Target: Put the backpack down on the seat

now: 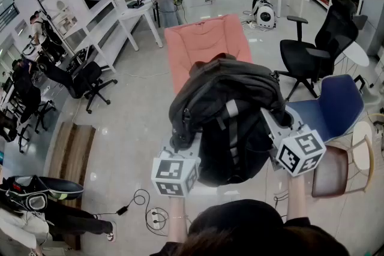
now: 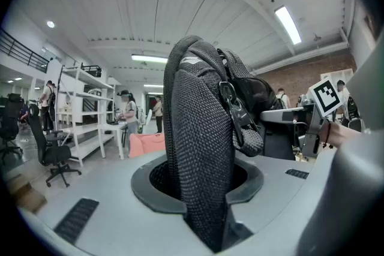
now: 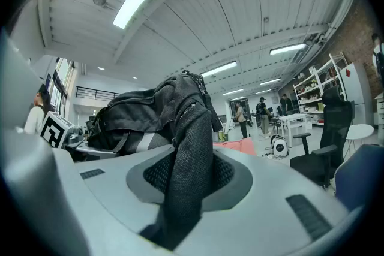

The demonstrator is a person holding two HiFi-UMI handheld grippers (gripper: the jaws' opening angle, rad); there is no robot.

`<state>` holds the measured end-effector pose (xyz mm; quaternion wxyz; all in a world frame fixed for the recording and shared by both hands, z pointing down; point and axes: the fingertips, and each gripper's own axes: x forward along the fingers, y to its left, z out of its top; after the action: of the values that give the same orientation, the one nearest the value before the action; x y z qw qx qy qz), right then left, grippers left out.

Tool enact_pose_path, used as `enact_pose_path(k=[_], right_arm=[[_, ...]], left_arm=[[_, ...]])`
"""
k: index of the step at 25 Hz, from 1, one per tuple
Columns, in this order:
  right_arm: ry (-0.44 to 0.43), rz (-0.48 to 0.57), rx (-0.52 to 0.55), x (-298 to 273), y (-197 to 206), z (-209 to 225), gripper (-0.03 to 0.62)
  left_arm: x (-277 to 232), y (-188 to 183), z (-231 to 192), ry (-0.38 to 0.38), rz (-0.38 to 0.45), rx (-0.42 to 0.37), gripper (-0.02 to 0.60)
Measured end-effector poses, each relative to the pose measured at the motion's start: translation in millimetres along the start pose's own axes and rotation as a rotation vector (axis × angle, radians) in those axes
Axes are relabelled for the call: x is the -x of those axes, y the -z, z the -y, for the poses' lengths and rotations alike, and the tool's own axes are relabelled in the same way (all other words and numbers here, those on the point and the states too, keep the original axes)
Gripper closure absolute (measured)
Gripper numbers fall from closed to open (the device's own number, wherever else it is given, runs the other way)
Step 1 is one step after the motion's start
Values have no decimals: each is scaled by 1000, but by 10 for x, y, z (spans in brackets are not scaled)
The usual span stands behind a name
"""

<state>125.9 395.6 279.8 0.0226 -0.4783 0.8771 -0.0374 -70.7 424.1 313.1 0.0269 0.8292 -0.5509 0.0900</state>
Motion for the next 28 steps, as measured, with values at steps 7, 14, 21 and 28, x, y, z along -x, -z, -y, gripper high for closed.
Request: enact_pose_path(k=[7, 14, 21, 28], right_arm=[[-5, -9, -2, -44, 4, 71, 499], [-22, -16, -14, -124, 45, 253, 499], [-53, -20, -2, -271, 70, 391, 499], [-65, -11, 6, -421, 99, 552, 497]], left_arm=[[-65, -8, 15, -8, -12, 8, 445], [-218, 0, 79, -33, -21, 17, 445], [-363, 44, 70, -69, -27, 37, 443], [-556, 42, 48, -80, -30, 20, 442]])
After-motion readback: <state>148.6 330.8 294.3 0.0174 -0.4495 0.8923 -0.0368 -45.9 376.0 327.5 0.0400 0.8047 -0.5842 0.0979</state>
